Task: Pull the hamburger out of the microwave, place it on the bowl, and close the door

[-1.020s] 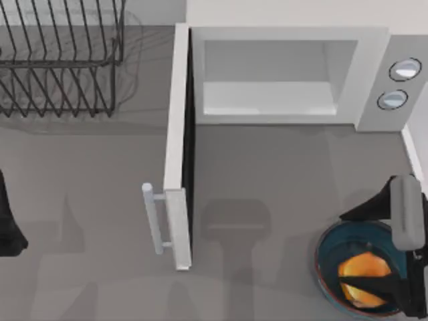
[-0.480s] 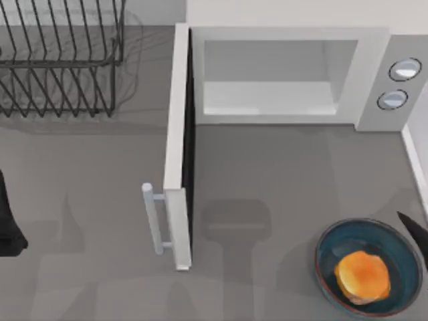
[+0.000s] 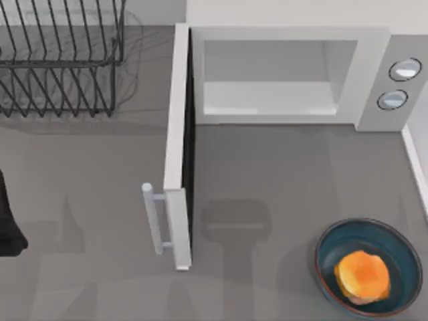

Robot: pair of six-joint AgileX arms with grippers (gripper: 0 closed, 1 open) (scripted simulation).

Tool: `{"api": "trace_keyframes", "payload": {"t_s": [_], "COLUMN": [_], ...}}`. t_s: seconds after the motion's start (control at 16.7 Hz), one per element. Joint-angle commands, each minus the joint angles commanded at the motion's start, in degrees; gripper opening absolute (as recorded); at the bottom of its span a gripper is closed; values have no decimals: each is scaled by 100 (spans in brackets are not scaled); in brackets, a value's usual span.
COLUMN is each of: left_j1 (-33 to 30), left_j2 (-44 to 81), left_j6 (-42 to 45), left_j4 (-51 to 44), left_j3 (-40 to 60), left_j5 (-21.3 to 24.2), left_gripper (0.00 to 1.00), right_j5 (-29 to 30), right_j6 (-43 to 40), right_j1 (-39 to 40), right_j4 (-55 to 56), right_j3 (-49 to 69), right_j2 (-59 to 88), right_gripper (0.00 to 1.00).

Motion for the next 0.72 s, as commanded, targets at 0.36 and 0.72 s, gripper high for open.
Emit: {"api": "trace_keyframes", "payload": {"t_s": [0.36, 0.72], "left_j1": [0, 0], "left_j2": [0, 0], "left_j6": [0, 0], "left_j4": [0, 0], "left_j3": [0, 0], "left_j5": [0, 0], "left_gripper": [100, 62], "right_j5": [243, 243], "right_j6": [244, 244], "right_j1": [-27, -27], "right_j4": [4, 4], "right_j3": [-115, -115], "right_j2": [-259, -259], "right_gripper": [100, 100]}}
